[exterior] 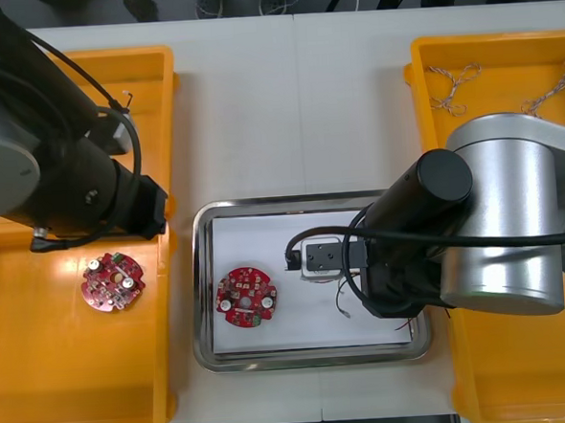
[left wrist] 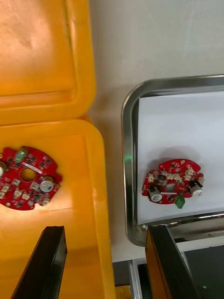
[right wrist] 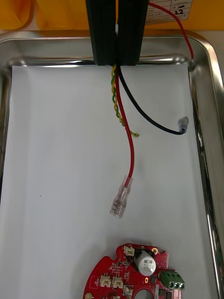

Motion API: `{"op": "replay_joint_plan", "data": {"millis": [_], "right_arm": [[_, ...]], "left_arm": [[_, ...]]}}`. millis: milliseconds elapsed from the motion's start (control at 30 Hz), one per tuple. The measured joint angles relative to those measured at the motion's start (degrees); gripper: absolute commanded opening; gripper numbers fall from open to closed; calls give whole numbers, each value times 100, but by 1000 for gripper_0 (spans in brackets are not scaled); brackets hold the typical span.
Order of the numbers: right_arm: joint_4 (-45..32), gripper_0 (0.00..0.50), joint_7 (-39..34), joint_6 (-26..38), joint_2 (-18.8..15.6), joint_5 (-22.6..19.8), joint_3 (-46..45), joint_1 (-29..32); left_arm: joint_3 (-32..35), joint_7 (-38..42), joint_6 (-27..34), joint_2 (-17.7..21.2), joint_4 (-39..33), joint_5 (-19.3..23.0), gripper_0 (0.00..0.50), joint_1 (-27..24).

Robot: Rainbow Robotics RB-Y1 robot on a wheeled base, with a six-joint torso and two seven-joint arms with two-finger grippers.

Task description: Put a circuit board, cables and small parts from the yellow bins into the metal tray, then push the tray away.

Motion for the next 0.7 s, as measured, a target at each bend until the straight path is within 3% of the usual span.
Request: {"op": "replay_joint_plan", "data": {"millis": [233,400,700], "right_arm": [[348,0,5,-36,307,190,261,3],[694,0,6,-433,444,379,325,71],[1029,0,7,-961,460,892,698,187]], "left_arm": [[532,-11,1,293,590,110,500,0],[902,-26,3,359,1221,100,500,0],[1142,-224,-72,453,2144,-375,500,0]]}}
